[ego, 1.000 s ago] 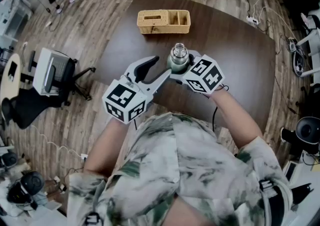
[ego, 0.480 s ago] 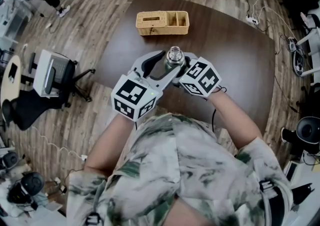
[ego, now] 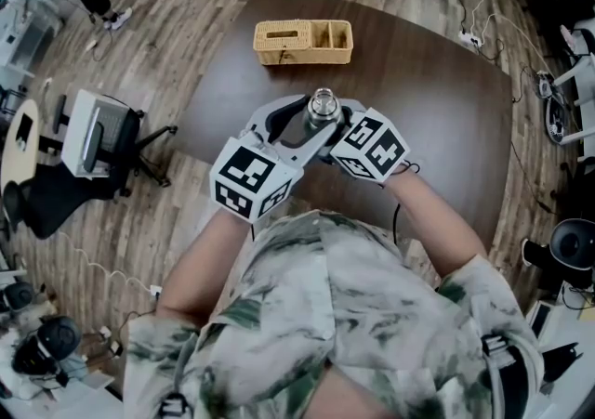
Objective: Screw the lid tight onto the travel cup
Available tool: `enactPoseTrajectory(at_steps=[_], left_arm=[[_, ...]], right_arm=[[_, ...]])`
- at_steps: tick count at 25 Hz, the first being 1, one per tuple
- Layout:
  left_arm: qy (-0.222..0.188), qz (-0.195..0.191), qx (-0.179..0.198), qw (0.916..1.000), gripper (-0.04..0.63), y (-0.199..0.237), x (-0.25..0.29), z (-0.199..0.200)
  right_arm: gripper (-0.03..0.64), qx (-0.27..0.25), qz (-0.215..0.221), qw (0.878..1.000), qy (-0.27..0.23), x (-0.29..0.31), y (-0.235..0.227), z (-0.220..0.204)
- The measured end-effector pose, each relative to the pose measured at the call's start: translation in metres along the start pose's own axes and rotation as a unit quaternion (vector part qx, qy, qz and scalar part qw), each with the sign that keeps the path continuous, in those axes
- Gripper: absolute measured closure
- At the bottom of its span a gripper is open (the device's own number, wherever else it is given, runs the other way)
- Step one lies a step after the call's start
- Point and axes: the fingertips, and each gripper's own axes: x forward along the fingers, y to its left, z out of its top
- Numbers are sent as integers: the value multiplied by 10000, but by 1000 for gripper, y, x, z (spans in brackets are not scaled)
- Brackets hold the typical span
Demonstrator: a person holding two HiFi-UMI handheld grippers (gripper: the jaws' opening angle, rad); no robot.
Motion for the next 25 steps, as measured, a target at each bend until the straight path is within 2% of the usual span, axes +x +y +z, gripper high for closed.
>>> enactPoseTrajectory(at_steps=[10,17,22,25], left_arm=[[44,-925,414,9948,365,-3,-5,2],[58,-1416,321,9894,365,-6,-4,3],[66,-1555,192,9876,365,-5,-7,1],[95,-1313,95,9913,362,-2,-2,0]], right_arm=[[212,-330,276,9991,15,-1,6,2],[212,-418,552,9976,-21,-5,11,1],[212,-453,650,9969,17,-3,15,0],[212,-306,615,9976,-57,-2,10,0]])
